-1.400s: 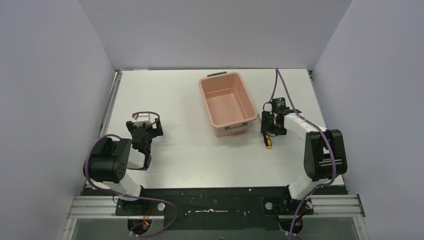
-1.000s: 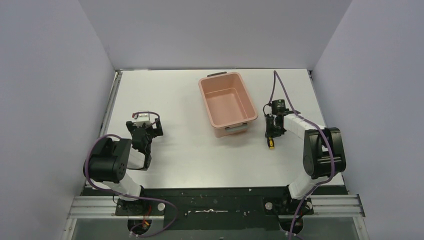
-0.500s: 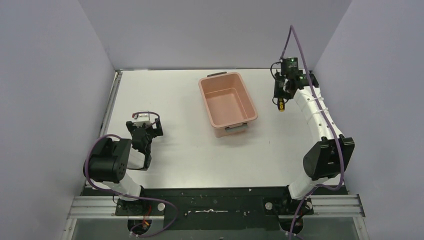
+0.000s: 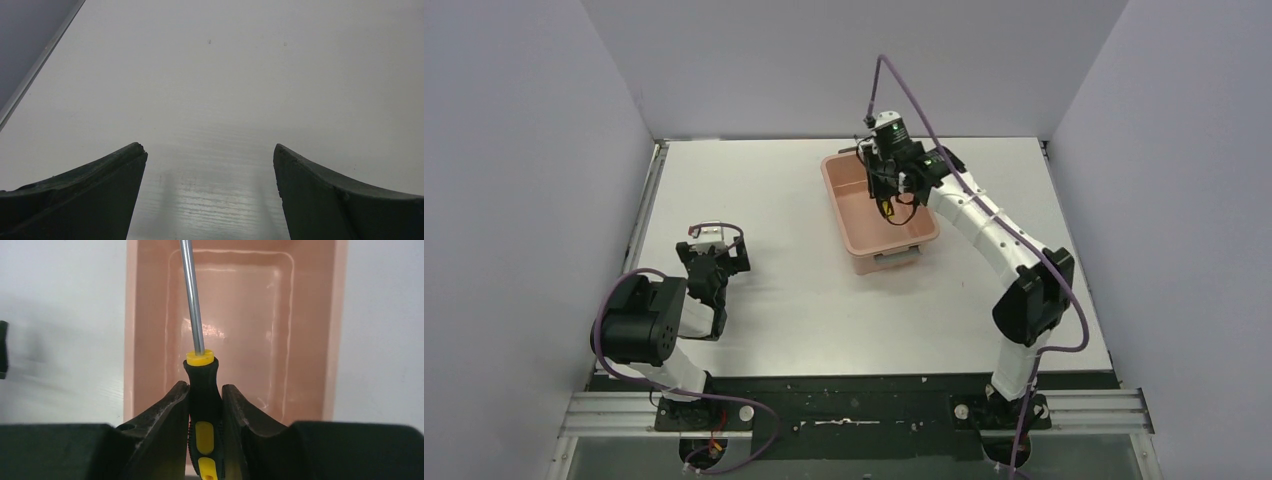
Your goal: Put the screwdriver in the bin
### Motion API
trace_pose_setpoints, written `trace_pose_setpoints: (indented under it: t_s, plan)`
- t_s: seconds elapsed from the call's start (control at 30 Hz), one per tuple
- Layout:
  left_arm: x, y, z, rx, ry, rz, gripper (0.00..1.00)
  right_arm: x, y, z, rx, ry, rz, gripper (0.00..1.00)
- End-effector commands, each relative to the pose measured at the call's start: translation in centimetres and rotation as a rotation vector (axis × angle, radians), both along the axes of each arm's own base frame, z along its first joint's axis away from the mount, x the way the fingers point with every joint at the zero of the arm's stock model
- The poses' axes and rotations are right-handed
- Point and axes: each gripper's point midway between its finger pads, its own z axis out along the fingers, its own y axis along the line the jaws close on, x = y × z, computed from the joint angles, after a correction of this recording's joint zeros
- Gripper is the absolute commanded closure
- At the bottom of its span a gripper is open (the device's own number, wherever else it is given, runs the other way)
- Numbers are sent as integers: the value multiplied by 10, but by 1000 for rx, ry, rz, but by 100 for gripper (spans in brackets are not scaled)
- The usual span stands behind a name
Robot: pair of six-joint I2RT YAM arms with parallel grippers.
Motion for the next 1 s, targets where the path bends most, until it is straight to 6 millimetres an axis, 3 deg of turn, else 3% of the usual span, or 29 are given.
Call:
trace_pose_setpoints:
  t_s: [0.0,0.1,0.23,0.37,0.47,0.5,0.6,0.7,0.83,0.97]
  plan:
    - [6,0,14,2,-47,-7,3,19,5,-54,-45,45,-38,100]
    - [5,0,14,2,-47,-7,3,17,7,-112,-94,136,-26,100]
    - [6,0,13,2,-46,-7,3,16,7,-167,-145,216,-25,100]
    - [6,0,14,2,-47,-7,3,15,-3,-212,-192,270,-54,100]
    - [5,0,13,2,-46,-8,3,12,-9,-229,-208,301,-73,100]
    - [5,0,14,1,-47,-7,3,11,-12,-231,-212,303,-83,98]
    - [6,0,14,2,-47,-7,3,11,-14,-222,-202,284,-106,74]
    - [6,0,14,1,-47,-7,3,15,-12,-199,-171,241,-109,55]
    - [6,0,14,1,-47,-7,3,20,-2,-162,-125,182,-87,46]
    - [6,0,14,2,-47,-7,3,24,7,-119,-72,104,-62,43]
